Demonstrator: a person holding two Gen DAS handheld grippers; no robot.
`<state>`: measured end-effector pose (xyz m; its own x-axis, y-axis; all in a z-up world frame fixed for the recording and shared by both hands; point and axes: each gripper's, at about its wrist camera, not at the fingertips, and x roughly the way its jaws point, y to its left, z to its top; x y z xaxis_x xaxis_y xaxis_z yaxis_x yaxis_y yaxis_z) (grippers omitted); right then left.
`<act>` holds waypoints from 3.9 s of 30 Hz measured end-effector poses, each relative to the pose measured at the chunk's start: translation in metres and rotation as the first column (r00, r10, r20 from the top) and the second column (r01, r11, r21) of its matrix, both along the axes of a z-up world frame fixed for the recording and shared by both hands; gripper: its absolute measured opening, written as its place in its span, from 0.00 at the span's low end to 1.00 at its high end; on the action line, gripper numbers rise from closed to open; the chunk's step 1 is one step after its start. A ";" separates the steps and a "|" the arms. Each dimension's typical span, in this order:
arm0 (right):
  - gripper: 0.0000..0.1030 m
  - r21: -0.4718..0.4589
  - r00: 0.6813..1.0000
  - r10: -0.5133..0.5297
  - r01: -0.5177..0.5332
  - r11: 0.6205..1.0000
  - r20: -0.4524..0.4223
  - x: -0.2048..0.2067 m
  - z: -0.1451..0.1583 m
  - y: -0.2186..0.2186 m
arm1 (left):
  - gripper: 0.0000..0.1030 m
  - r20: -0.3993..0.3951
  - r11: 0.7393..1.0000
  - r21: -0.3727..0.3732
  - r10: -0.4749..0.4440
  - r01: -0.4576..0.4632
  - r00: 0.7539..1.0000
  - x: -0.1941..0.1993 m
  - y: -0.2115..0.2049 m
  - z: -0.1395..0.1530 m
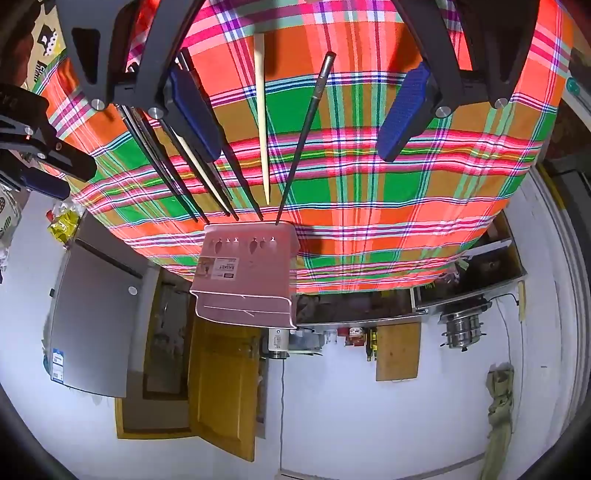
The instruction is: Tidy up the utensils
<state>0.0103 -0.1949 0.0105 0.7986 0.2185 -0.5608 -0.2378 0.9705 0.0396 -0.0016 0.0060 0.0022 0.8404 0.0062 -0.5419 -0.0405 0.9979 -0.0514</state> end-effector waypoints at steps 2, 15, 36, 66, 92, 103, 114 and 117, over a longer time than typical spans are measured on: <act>0.68 0.000 1.000 0.000 0.000 1.000 0.001 0.000 -0.001 0.000 | 0.83 0.001 1.000 0.000 0.001 -0.001 1.000 0.000 0.000 0.000; 0.68 0.004 1.000 0.000 0.000 1.000 -0.002 -0.002 -0.001 0.000 | 0.83 0.005 1.000 0.001 0.002 -0.002 1.000 0.000 0.001 0.001; 0.68 0.003 1.000 0.002 -0.002 1.000 -0.002 -0.001 -0.002 0.002 | 0.83 0.008 1.000 0.004 -0.001 0.001 1.000 -0.001 -0.001 0.001; 0.68 0.003 1.000 0.001 -0.001 1.000 -0.004 0.000 -0.002 0.002 | 0.84 0.002 1.000 0.010 -0.012 0.012 1.000 -0.002 -0.004 0.001; 0.68 0.004 0.998 0.014 -0.014 1.000 -0.064 0.035 -0.013 0.006 | 0.83 -0.126 0.995 0.064 -0.070 0.078 0.990 0.054 0.008 -0.015; 0.67 0.000 0.988 0.030 -0.030 1.000 -0.154 0.089 -0.028 0.009 | 0.74 -0.289 0.990 0.022 -0.126 0.138 0.949 0.121 0.022 -0.039; 0.40 -0.023 0.965 0.008 -0.014 1.000 -0.261 0.143 -0.051 0.009 | 0.59 -0.377 0.983 -0.036 -0.181 0.181 0.908 0.162 0.025 -0.054; 0.33 -0.022 0.958 0.001 -0.007 1.000 -0.286 0.152 -0.056 0.009 | 0.57 -0.383 0.980 -0.029 -0.194 0.199 0.903 0.167 0.022 -0.054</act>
<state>0.1626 -0.1859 -0.0453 0.6032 0.2062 -0.7705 -0.2237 0.9710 0.0847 0.1658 0.0281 -0.0519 0.5542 -0.1302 -0.8221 0.1422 0.9880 -0.0606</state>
